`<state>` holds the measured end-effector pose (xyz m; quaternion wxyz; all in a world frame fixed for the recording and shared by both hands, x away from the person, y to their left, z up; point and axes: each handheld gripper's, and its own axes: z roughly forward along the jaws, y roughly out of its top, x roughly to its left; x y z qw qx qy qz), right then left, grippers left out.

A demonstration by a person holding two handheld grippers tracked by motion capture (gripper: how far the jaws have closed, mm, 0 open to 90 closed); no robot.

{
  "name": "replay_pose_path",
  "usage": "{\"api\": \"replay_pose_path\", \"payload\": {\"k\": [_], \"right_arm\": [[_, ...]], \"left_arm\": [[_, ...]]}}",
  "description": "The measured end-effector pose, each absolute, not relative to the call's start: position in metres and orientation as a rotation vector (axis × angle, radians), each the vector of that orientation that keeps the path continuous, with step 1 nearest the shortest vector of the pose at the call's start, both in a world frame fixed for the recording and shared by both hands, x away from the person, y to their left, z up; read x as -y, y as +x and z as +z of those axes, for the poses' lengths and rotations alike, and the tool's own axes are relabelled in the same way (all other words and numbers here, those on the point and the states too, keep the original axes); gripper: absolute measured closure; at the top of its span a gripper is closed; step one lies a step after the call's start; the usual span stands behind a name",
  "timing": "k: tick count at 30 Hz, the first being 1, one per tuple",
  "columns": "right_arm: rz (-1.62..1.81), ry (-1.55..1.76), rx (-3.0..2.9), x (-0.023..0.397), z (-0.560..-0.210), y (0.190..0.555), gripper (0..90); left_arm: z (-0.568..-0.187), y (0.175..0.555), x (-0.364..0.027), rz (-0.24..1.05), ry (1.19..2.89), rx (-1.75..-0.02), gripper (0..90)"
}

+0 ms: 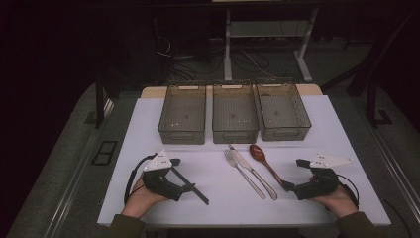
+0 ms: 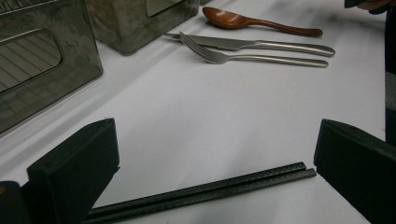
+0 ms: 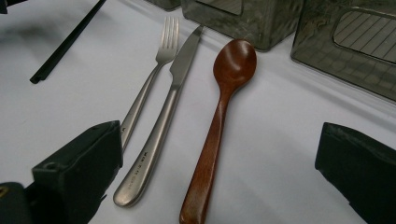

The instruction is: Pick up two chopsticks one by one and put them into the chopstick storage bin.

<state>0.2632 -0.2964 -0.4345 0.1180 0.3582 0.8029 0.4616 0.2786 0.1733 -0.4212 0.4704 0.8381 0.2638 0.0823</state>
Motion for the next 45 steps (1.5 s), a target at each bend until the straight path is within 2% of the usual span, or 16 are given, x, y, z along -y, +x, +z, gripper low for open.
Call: {"api": "replay_pose_path", "payload": {"k": [9, 15, 21, 30, 37, 42, 45], "right_arm": [[1.382, 1.047, -2.352, 0.297, -0.434, 0.264, 0.3], [1.371, 1.046, -2.351, 0.296, -0.433, 0.264, 0.3], [1.369, 1.056, -2.348, 0.297, -0.434, 0.264, 0.3], [1.347, 1.071, -2.346, 0.299, -0.434, 0.263, 0.3], [1.372, 1.062, -2.344, 0.299, -0.433, 0.265, 0.3], [1.379, 1.069, -2.345, 0.299, -0.433, 0.266, 0.3], [1.379, 1.07, -2.343, 0.299, -0.432, 0.265, 0.3]], "left_arm": [[-0.419, 0.282, -0.176, 0.209, 2.059, -0.656, 0.1], [-0.418, 0.288, -0.18, 0.223, 2.081, -0.656, 3.4], [-0.416, 0.299, -0.185, 0.235, 2.063, -0.686, 14.6], [-0.417, 0.312, -0.197, 0.277, 2.042, -0.741, 21.5], [-0.419, 0.323, -0.203, 0.293, 2.053, -0.757, 31.9], [-0.416, 0.333, -0.21, 0.339, 2.054, -0.774, 45.4], [-0.416, 0.338, -0.214, 0.349, 2.066, -0.8, 57.4]]}}
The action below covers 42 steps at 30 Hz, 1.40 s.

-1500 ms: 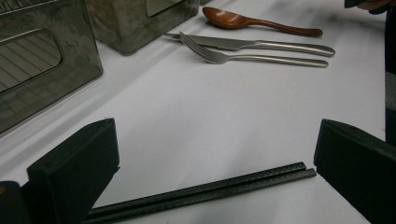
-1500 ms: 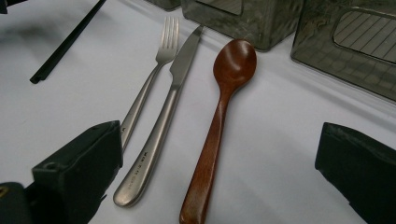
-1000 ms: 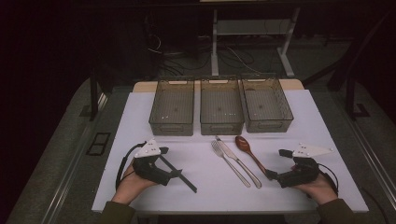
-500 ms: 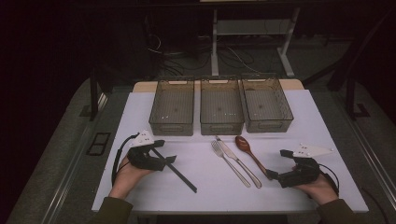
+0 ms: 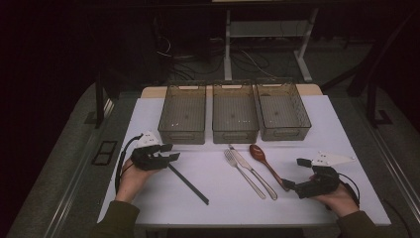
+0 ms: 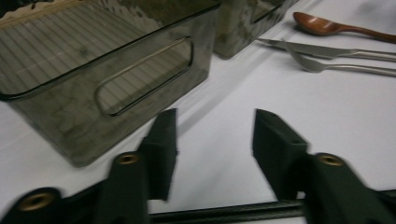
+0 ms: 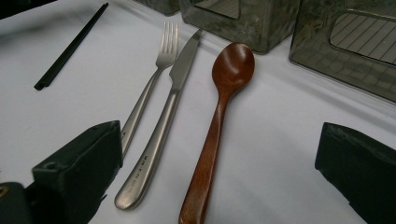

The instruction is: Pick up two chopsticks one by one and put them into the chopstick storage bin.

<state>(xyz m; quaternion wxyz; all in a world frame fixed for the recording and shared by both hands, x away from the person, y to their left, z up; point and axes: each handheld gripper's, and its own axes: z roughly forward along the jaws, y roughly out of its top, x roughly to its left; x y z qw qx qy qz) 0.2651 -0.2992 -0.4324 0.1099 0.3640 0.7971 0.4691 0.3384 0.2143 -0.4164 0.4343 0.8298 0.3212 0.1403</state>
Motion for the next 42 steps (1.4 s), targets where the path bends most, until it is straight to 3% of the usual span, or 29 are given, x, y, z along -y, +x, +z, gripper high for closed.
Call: {"api": "replay_pose_path", "payload": {"k": [9, 24, 42], "right_arm": [[1.384, 1.074, -2.337, 0.3, -0.432, 0.266, 0.3], [1.375, 1.076, -2.343, 0.299, -0.433, 0.266, 0.3], [1.372, 1.084, -2.34, 0.3, -0.433, 0.267, 0.3]], "left_arm": [[-0.42, 0.355, -0.227, 0.383, 2.095, -0.922, 89.0], [-0.438, 0.367, -0.241, 0.406, 2.184, -1.058, 89.3], [-0.44, 0.368, -0.242, 0.41, 2.222, -1.062, 89.3]]}}
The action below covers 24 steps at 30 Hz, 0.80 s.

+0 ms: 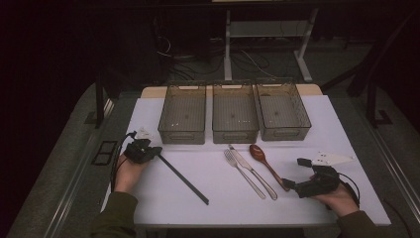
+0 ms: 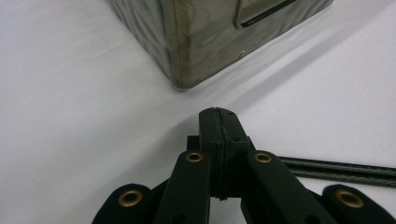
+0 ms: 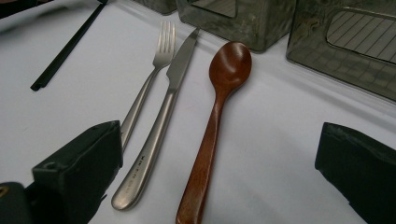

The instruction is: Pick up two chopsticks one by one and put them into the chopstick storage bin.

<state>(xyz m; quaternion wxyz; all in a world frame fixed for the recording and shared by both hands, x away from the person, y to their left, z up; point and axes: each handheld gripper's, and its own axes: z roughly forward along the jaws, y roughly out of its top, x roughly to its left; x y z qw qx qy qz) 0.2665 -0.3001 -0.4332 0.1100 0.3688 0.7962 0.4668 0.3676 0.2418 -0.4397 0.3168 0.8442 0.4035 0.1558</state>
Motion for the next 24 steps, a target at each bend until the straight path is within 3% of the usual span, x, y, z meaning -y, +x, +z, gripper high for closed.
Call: {"api": "replay_pose_path", "payload": {"k": [24], "right_arm": [[1.368, 1.086, -2.34, 0.3004, -0.433, 0.2665, 0.3]], "left_arm": [[-0.4385, 0.3647, -0.2417, 0.402, 2.26, -1.058, 89.3]]}}
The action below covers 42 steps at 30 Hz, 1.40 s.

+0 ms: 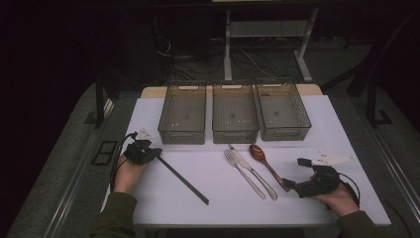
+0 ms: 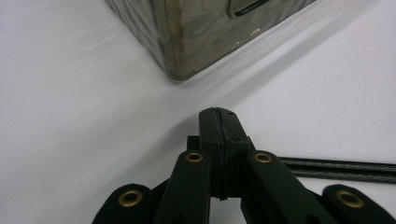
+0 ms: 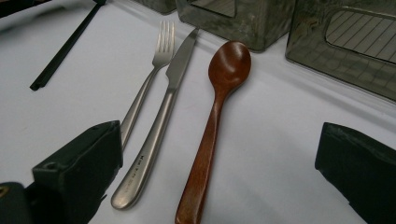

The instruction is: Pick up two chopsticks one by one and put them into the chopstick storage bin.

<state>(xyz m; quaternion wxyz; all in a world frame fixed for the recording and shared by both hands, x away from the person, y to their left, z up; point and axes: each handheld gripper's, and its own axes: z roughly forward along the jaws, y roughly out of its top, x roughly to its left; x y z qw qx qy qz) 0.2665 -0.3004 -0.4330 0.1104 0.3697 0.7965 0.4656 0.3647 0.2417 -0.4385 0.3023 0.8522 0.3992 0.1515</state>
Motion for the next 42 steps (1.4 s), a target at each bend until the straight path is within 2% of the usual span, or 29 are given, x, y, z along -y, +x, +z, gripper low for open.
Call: {"api": "replay_pose_path", "payload": {"k": [42], "right_arm": [[1.366, 1.086, -2.338, 0.301, -0.433, 0.266, 0.3]], "left_arm": [[-0.431, 0.335, -0.255, 0.389, 2.338, -1.077, 89.3]]}}
